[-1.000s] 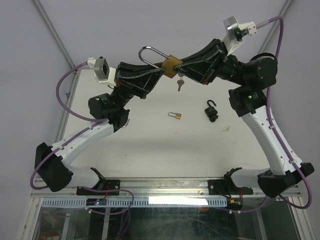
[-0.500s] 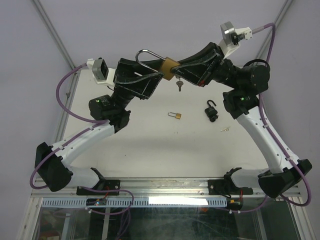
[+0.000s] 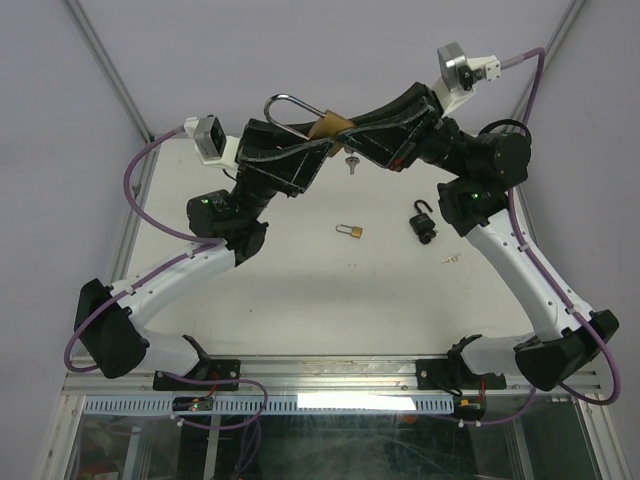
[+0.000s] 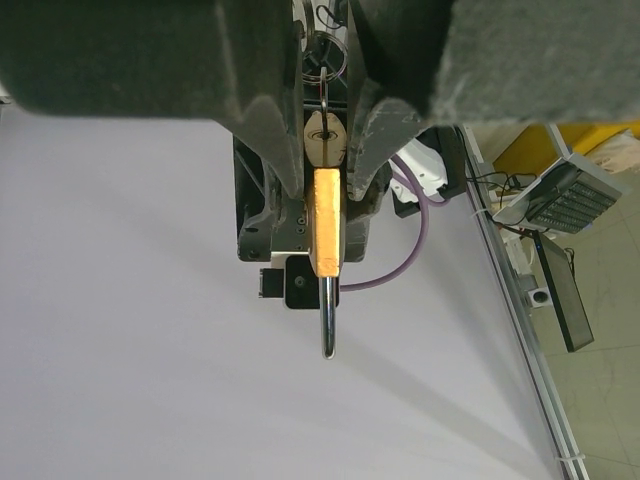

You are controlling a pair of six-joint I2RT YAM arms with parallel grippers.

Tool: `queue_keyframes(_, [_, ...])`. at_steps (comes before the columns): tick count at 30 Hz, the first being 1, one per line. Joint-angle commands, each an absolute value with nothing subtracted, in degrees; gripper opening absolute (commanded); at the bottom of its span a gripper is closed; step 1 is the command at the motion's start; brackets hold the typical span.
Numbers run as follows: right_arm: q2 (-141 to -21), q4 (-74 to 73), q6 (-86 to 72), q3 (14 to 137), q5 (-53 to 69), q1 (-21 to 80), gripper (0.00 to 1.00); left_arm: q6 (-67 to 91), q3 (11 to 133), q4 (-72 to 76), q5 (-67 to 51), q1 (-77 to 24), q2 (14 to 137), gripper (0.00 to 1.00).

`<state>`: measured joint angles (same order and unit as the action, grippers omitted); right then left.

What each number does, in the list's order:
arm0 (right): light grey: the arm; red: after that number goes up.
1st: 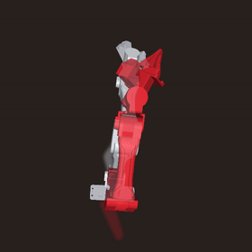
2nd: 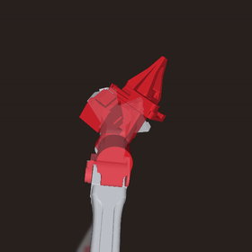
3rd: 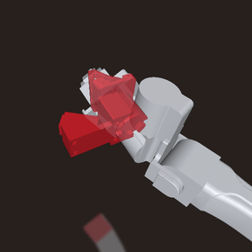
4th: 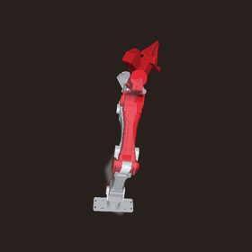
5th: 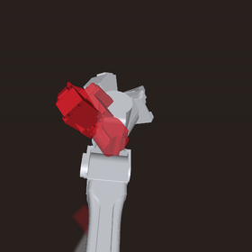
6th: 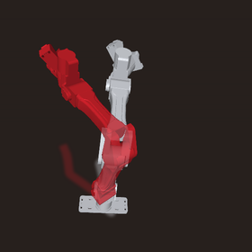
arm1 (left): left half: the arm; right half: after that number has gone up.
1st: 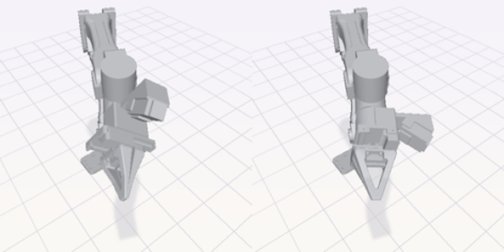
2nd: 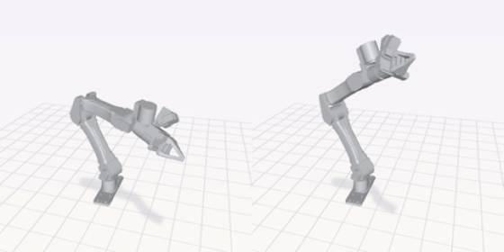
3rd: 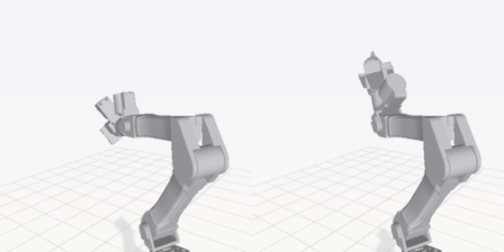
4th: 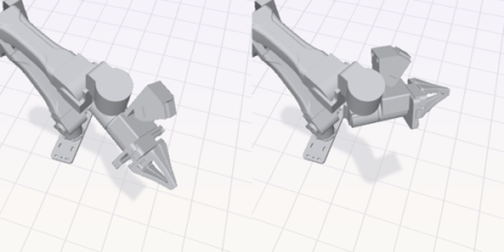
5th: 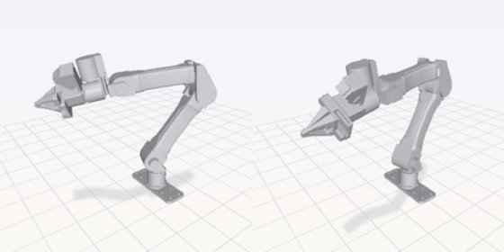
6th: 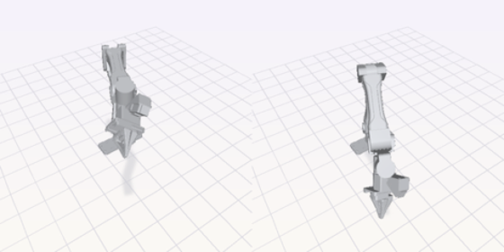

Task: Unlock with the key

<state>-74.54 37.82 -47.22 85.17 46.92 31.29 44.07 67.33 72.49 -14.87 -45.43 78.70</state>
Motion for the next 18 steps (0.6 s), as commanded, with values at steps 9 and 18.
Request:
queue_keyframes(9, [-74.35, 43.76, -46.05, 89.35, 42.93, 31.93, 0.0, 45.99, 69.17, 75.73, -14.5, -46.42, 78.7, 0.17])
queue_keyframes(18, [-73.47, 43.9, -45.93, 87.71, 42.08, 32.02, 0.0, 45.66, 69.3, 76.01, -13.85, -46.58, 78.8, 0.0])
